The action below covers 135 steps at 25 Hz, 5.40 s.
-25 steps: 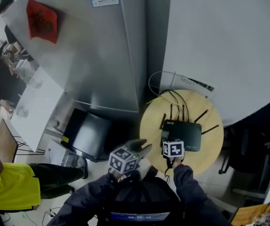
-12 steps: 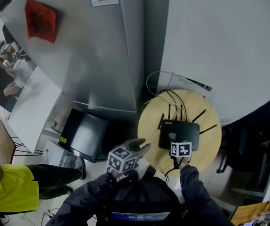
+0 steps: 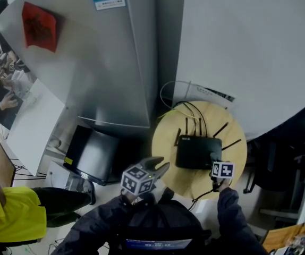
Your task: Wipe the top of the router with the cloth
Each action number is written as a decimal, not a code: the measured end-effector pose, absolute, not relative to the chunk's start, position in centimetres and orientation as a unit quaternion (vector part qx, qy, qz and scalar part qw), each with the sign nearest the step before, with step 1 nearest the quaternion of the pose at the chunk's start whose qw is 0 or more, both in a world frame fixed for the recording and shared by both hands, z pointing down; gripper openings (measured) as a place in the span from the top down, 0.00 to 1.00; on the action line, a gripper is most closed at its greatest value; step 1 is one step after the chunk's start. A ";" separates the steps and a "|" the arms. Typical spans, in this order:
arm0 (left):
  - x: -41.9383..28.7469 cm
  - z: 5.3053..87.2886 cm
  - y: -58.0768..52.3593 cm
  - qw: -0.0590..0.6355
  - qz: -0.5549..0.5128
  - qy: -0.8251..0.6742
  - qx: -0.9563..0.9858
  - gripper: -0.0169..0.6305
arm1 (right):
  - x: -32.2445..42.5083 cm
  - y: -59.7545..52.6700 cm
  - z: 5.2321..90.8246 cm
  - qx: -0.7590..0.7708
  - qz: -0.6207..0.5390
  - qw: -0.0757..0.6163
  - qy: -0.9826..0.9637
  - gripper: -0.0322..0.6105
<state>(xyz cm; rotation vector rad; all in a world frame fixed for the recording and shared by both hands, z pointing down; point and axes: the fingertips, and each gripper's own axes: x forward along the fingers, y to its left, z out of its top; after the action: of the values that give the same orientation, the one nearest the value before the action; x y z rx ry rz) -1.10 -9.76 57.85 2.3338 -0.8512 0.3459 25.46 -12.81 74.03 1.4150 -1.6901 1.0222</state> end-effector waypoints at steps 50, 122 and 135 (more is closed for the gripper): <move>-2.3 57.7 -8.8 0.311 0.132 -0.324 0.884 0.77 | 15.6 -9.5 73.3 0.480 0.406 0.329 -0.704 0.81; 6.6 57.6 -10.2 0.302 0.192 -0.265 0.895 0.77 | 32.4 -11.9 78.7 0.362 0.612 0.116 -0.693 0.83; 7.0 57.3 -9.4 0.299 0.183 -0.256 0.901 0.77 | 31.3 -6.6 78.2 0.360 0.608 0.147 -0.692 0.83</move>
<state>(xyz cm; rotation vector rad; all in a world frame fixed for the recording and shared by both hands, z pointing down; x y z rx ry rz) 7.04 -9.40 57.26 2.3926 -0.6809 0.4862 31.29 -6.55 78.18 1.0347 -1.9918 1.7507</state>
